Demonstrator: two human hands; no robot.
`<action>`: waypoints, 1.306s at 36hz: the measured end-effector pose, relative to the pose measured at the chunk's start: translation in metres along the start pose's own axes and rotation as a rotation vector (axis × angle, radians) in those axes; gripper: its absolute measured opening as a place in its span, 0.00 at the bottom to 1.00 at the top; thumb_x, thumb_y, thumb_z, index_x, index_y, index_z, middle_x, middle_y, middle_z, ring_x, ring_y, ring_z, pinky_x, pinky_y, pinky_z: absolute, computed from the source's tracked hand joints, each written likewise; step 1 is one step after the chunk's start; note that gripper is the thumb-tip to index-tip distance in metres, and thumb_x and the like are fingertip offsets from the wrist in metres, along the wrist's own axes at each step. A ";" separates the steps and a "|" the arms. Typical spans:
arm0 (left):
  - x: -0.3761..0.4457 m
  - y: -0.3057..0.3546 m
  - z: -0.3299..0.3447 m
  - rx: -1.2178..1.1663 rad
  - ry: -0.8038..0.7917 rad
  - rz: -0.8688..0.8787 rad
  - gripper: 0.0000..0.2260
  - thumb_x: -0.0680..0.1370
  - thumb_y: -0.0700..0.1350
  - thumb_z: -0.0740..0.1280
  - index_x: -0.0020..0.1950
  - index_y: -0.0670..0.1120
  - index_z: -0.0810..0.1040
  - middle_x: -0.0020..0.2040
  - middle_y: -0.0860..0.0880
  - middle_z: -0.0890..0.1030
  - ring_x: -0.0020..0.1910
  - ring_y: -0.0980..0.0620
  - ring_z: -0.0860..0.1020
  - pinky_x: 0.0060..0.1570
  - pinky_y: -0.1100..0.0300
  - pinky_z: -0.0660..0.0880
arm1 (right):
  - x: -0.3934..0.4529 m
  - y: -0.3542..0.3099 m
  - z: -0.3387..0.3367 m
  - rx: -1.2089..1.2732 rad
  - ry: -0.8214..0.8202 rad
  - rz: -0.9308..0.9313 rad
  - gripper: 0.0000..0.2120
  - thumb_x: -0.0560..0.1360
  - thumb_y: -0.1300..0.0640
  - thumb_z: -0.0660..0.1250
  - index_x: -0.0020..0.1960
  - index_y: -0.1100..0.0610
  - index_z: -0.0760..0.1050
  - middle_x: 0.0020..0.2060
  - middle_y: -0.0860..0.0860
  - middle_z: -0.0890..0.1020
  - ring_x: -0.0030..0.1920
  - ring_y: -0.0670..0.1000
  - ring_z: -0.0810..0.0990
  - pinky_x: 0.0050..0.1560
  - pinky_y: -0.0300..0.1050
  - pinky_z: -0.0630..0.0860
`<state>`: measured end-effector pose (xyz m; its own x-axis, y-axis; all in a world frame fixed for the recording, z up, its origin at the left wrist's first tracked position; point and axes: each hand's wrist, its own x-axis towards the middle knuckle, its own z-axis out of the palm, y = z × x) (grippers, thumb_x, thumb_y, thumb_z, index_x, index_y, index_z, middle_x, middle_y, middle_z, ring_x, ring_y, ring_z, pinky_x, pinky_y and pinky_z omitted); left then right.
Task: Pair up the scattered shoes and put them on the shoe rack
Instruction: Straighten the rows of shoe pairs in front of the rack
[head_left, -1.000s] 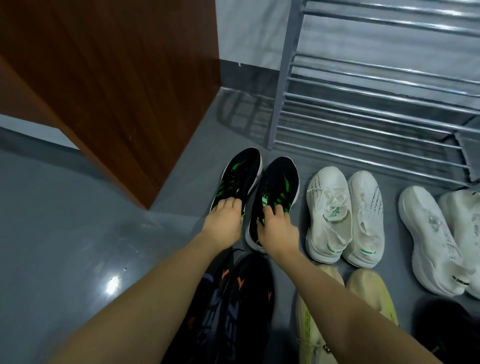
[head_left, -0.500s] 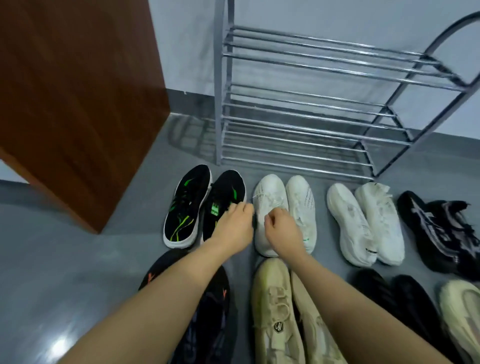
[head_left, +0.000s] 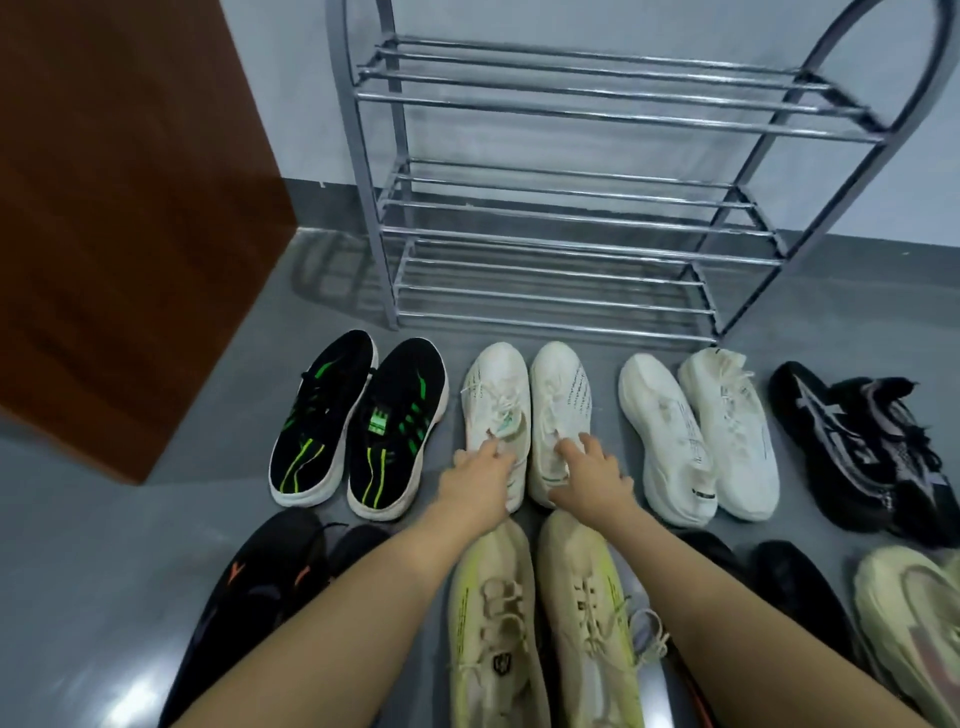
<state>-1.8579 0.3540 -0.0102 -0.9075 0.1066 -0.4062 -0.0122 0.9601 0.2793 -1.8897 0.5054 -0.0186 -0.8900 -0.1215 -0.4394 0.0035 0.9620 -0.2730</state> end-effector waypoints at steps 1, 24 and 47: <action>0.001 0.002 0.003 0.001 0.003 -0.025 0.23 0.76 0.41 0.65 0.69 0.49 0.63 0.68 0.48 0.63 0.62 0.39 0.67 0.50 0.51 0.70 | 0.003 0.002 0.002 0.015 -0.007 -0.023 0.23 0.73 0.54 0.66 0.66 0.51 0.62 0.72 0.54 0.57 0.68 0.61 0.62 0.65 0.60 0.65; 0.008 0.020 0.005 0.109 0.135 0.043 0.19 0.75 0.40 0.64 0.64 0.47 0.64 0.64 0.48 0.68 0.62 0.41 0.68 0.51 0.53 0.69 | -0.019 0.011 0.010 0.007 0.053 -0.115 0.17 0.76 0.56 0.61 0.63 0.54 0.62 0.58 0.53 0.73 0.58 0.59 0.71 0.44 0.47 0.69; 0.060 0.160 -0.011 -0.034 0.130 0.187 0.19 0.75 0.44 0.63 0.65 0.43 0.67 0.65 0.44 0.69 0.65 0.42 0.65 0.64 0.52 0.64 | 0.012 0.150 -0.076 0.020 0.248 0.092 0.17 0.75 0.64 0.57 0.64 0.62 0.67 0.62 0.58 0.70 0.60 0.61 0.69 0.58 0.52 0.69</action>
<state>-1.9188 0.5110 0.0195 -0.9417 0.2460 -0.2296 0.1496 0.9173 0.3690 -1.9347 0.6672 0.0005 -0.9700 0.0326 -0.2409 0.0968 0.9608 -0.2596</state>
